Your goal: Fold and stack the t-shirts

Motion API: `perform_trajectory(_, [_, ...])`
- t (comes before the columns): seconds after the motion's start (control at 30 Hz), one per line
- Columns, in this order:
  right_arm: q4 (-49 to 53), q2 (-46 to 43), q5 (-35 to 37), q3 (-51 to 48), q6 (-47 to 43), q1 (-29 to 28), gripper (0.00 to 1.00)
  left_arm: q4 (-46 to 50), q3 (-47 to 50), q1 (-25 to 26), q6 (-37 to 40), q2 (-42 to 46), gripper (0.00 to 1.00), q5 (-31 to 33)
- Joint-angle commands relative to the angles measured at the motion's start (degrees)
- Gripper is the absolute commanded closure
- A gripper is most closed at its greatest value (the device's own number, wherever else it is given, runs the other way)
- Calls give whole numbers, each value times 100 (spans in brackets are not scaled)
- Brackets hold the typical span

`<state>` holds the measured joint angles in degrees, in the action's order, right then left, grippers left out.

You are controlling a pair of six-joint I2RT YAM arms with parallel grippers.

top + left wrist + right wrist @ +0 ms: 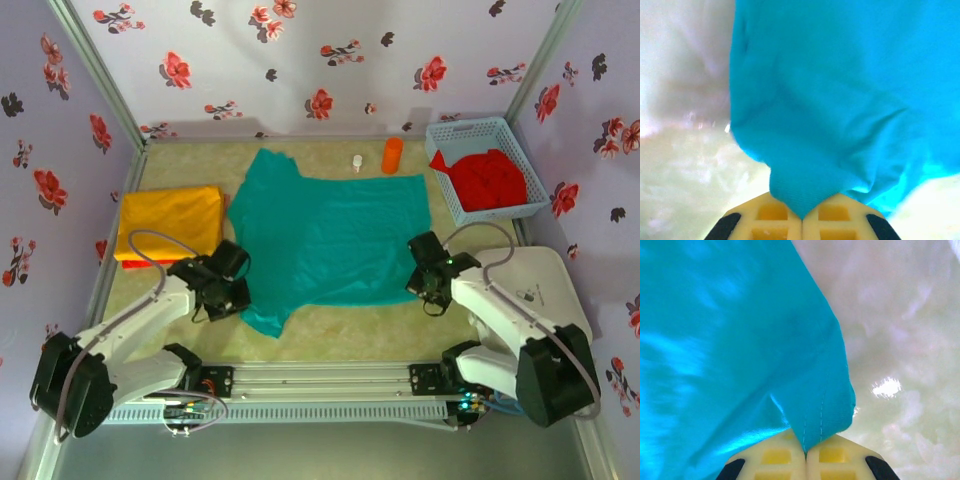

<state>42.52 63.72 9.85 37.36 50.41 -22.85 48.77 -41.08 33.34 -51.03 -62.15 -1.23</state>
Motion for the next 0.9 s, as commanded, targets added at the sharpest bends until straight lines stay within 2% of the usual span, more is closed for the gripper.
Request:
perform_trajectory(0.0, [243,-326,612,607,-392,50,100,336,-916,-439,902,7,100,212])
perform_trajectory(0.17, [145,-166,1139,1531,-988,257,100,622,-2613,-998,1880,-624,100,220])
perform_trajectory(0.33, [67,305,1108,2743,-1491,437,100,978,-4606,-1390,2610,-1522,100,240])
perform_trajectory(0.47, [-7,464,1177,3541,-1831,439,100,1359,-6138,-1477,3001,-2091,100,462])
perform_trajectory(0.67, [-396,318,1401,4255,-2320,437,100,1808,-8006,-1522,3432,-2445,100,629])
perform_trajectory(0.87, [-788,100,1656,4844,-2887,439,100,1863,-9149,-1522,3843,-2460,100,623])
